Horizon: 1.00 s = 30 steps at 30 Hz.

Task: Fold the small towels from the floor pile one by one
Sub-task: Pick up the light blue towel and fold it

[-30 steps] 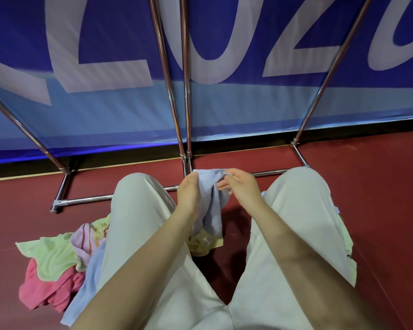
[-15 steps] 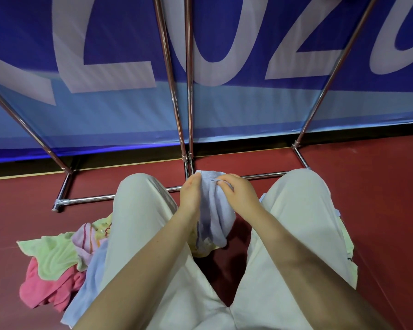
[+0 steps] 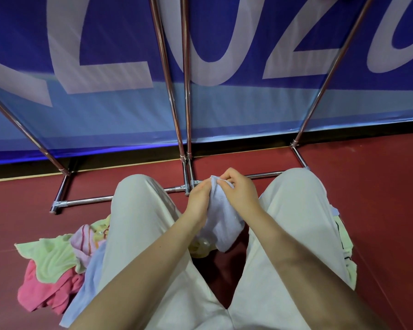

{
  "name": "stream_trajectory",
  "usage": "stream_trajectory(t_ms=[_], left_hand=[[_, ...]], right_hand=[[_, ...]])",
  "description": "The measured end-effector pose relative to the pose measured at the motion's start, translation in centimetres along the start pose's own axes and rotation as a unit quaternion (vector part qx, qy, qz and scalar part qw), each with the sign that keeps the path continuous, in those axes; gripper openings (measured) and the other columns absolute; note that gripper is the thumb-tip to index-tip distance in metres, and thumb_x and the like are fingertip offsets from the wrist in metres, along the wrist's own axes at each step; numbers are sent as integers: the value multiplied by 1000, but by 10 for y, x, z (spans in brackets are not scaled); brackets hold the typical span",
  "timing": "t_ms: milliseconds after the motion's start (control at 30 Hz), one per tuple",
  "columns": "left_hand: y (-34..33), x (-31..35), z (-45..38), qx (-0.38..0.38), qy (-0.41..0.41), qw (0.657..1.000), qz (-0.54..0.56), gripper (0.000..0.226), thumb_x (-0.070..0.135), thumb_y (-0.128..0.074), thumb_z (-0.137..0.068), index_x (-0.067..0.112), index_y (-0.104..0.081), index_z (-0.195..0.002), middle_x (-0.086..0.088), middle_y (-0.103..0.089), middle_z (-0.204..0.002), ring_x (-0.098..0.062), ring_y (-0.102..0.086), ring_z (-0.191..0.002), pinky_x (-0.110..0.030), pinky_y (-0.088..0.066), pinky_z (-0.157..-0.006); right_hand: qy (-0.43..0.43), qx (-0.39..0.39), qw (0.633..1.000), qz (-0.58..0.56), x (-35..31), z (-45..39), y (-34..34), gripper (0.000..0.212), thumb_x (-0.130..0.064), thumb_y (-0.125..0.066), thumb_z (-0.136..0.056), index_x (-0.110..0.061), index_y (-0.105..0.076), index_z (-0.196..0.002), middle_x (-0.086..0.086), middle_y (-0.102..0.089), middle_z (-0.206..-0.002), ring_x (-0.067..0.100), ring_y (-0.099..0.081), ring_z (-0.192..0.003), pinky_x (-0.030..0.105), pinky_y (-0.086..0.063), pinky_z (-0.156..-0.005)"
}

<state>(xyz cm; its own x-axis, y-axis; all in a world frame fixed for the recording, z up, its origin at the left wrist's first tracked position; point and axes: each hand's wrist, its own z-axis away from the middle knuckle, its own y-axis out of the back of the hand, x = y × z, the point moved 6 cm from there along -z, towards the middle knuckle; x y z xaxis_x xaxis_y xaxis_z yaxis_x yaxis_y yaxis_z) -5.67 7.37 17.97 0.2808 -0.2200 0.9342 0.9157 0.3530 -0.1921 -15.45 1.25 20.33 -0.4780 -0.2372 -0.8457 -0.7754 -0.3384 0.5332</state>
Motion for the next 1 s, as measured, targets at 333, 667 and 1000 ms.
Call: stream_trajectory(t_ms=[333, 667, 1000], left_hand=[[5, -3, -5, 9, -14, 998, -54, 39, 45, -50, -94, 15, -74, -101, -9, -73, -106, -22, -64, -109, -37, -46, -99], [33, 18, -6, 124, -79, 984, -98, 32, 24, -54, -97, 20, -62, -66, 11, -54, -64, -3, -45, -65, -24, -36, -68], [64, 32, -2, 172, -112, 975, -84, 25, 22, -52, -98, 23, -66, -77, 11, -59, -74, 1, -50, -70, -16, -40, -69]], right_hand=[[-39, 27, 998, -37, 4, -1, 7, 19, -41, -66, -85, -25, -61, -76, -4, -64, -72, 9, -58, -69, 25, -44, -63], [13, -79, 996, 29, 1, 3, -2, 11, -30, -66, -82, -27, -57, -77, -12, -49, -60, 5, -44, -57, 33, -45, -64], [156, -111, 973, 132, -5, 21, -3, 25, -33, -70, -80, -28, -49, -70, -12, -46, -65, 9, -44, -66, 30, -39, -64]])
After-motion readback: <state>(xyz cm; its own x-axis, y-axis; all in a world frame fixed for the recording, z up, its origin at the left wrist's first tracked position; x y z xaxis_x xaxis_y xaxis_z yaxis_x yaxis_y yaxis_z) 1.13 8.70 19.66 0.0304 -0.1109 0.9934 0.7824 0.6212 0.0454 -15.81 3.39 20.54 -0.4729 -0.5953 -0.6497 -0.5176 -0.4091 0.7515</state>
